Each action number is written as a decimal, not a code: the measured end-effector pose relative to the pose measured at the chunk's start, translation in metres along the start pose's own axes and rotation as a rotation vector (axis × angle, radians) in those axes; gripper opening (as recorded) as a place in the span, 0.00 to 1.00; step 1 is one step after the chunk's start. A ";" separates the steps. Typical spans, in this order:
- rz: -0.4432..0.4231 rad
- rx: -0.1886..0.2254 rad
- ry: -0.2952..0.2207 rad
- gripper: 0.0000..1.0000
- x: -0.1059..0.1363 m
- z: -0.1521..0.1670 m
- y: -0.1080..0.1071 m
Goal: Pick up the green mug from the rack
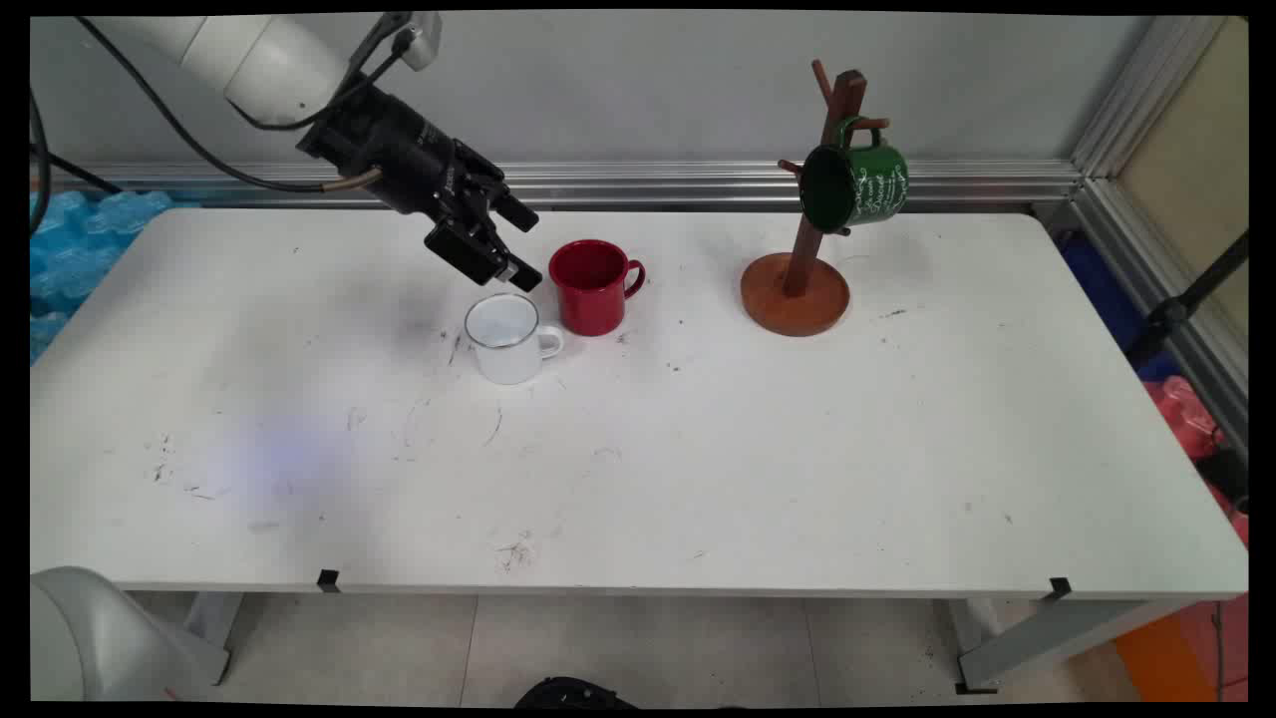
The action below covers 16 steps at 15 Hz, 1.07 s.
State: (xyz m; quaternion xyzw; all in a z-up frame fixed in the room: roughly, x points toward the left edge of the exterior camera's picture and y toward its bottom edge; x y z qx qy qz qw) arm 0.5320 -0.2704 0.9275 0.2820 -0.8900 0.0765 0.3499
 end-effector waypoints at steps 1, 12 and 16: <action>-0.006 -0.001 0.004 1.00 0.000 0.000 0.000; -0.097 -0.004 0.123 1.00 0.044 0.036 0.005; -0.122 -0.002 0.159 1.00 0.065 0.056 0.006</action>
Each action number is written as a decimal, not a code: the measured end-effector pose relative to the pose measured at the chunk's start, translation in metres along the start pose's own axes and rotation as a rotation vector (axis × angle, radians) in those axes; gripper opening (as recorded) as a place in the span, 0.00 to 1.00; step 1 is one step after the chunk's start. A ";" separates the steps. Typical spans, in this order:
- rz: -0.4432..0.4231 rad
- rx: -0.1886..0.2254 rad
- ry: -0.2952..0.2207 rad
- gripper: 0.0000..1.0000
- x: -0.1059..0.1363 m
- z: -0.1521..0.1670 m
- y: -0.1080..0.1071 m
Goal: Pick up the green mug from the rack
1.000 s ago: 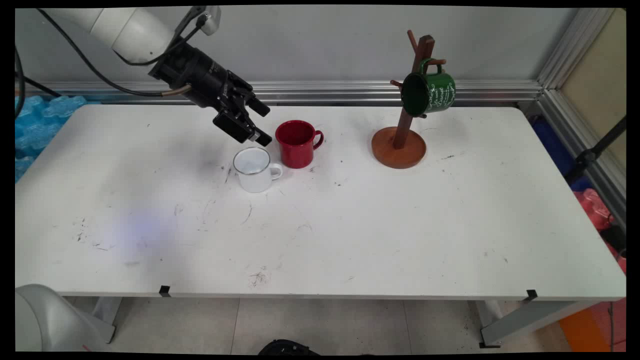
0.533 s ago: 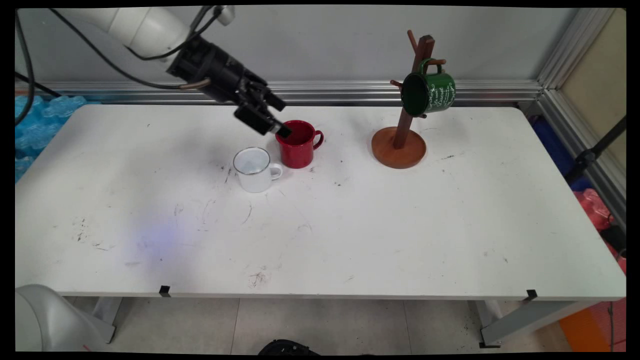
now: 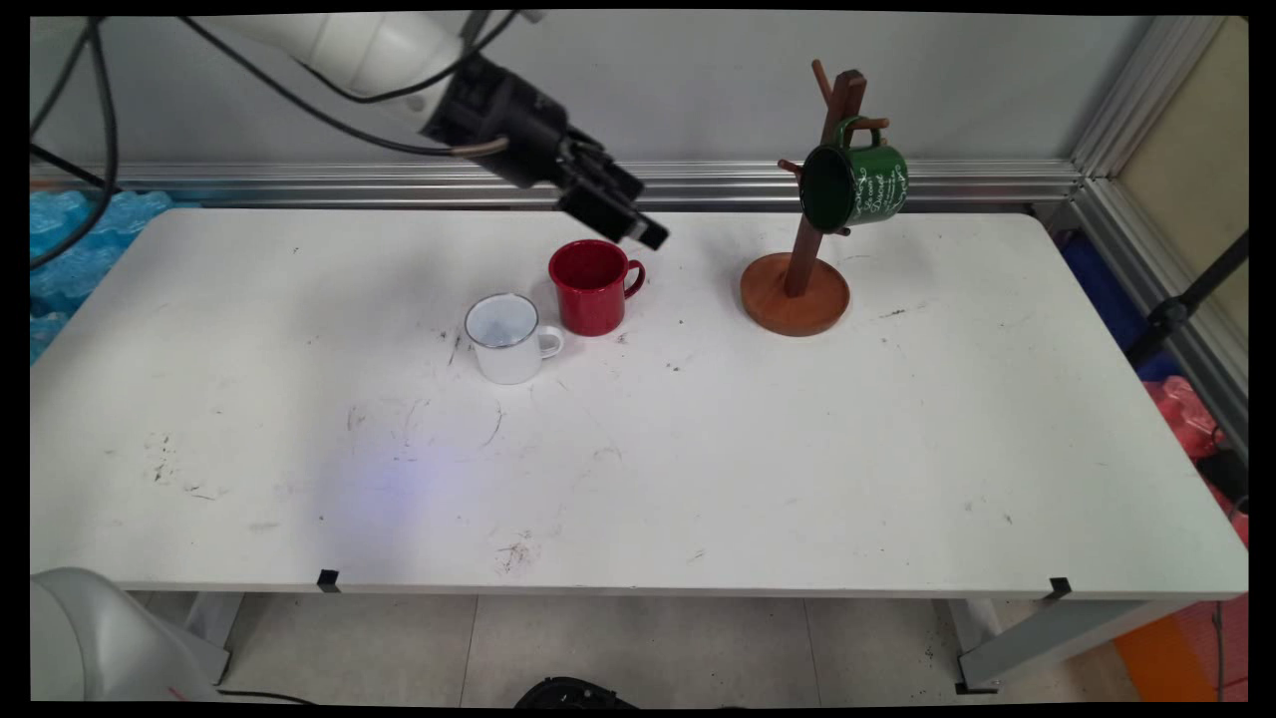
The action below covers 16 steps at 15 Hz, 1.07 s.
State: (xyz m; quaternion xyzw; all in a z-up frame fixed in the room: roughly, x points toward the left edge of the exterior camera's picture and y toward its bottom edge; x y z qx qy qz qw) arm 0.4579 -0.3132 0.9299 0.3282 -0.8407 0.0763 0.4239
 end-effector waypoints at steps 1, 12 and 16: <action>-0.010 0.000 0.009 1.00 0.005 0.007 0.001; -0.132 -0.005 0.087 1.00 0.050 0.079 0.014; -0.177 -0.009 0.109 1.00 0.060 0.098 0.018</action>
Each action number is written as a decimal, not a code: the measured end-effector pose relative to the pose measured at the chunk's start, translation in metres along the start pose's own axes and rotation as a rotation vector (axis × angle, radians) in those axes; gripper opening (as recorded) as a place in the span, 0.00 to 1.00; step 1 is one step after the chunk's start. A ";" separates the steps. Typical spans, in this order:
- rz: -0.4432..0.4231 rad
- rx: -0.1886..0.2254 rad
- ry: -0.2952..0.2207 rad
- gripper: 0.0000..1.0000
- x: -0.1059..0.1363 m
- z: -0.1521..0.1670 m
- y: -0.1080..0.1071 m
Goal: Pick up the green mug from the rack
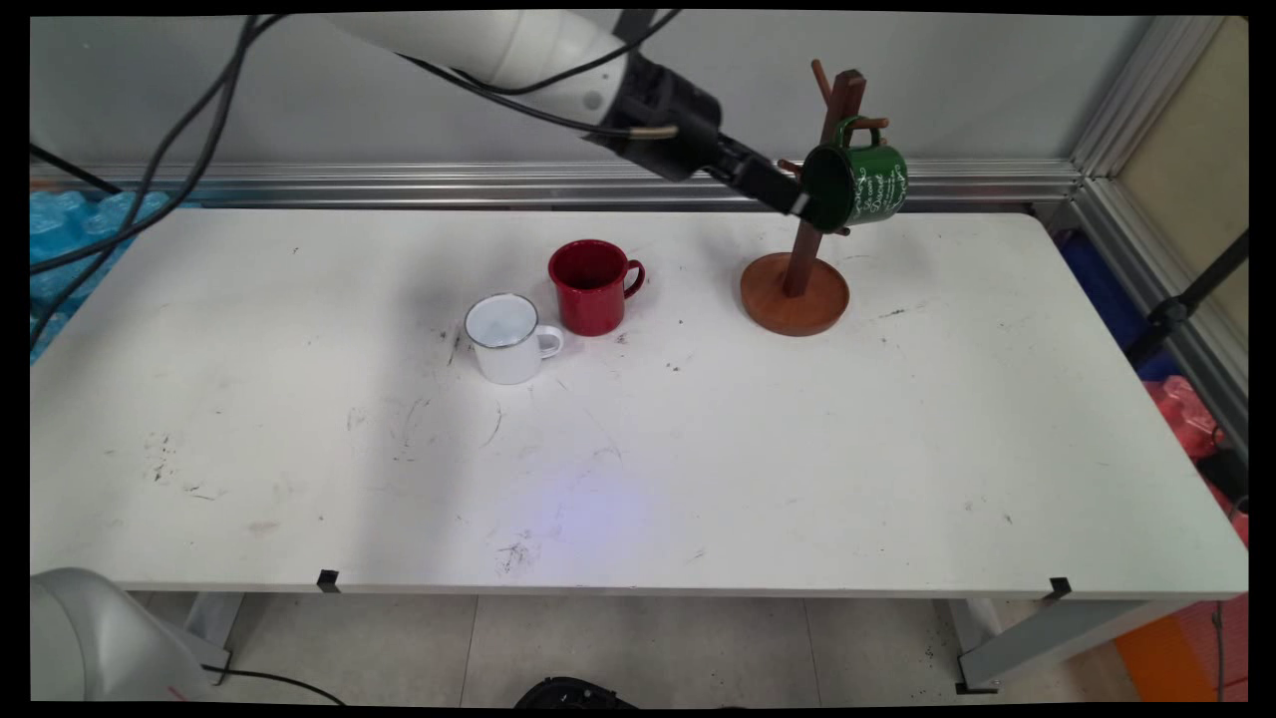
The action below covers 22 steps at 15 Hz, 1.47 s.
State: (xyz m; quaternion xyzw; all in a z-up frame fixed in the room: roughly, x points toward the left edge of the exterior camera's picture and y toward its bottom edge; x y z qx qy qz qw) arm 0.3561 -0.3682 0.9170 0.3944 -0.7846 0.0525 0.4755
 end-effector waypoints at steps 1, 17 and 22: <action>-0.016 0.000 0.008 1.00 0.002 0.006 0.001; -0.170 0.027 0.070 1.00 0.015 0.085 0.011; -0.195 0.036 0.081 1.00 0.015 0.096 0.013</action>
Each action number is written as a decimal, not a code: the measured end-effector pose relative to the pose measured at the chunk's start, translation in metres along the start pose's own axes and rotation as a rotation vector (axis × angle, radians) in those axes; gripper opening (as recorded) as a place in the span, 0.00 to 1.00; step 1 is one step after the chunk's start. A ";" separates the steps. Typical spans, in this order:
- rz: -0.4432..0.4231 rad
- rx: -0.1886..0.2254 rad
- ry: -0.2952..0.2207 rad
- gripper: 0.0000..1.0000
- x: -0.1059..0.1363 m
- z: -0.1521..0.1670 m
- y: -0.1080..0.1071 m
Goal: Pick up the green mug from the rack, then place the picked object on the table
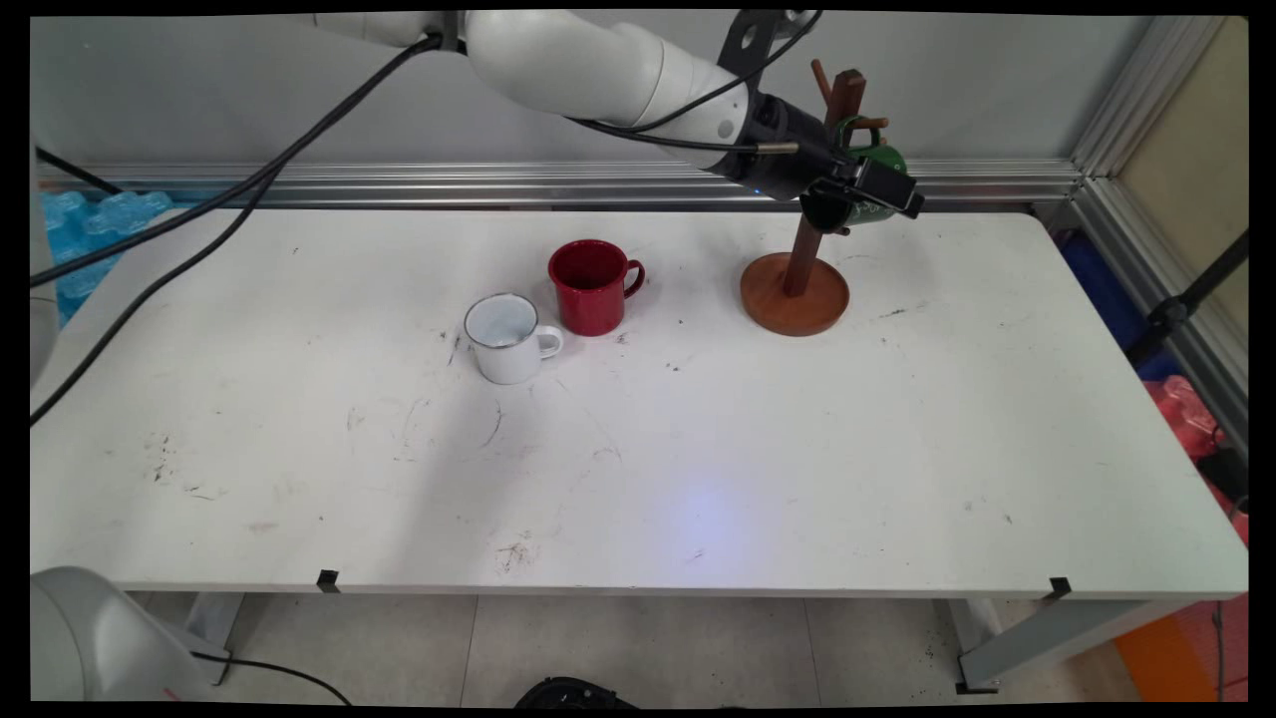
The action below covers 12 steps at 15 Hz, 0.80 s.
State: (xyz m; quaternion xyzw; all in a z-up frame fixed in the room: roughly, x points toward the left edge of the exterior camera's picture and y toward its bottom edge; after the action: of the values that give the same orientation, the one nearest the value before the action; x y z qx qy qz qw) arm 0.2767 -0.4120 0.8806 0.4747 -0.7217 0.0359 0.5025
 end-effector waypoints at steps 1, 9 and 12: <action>-0.003 0.001 0.004 1.00 0.000 0.001 0.000; -0.012 0.007 0.014 0.00 -0.003 0.003 0.001; -0.016 0.013 0.010 0.00 -0.006 0.001 0.000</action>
State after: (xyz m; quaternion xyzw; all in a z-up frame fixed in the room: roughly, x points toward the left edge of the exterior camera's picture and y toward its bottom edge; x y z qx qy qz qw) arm 0.2760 -0.4086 0.8751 0.4836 -0.7151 0.0390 0.5033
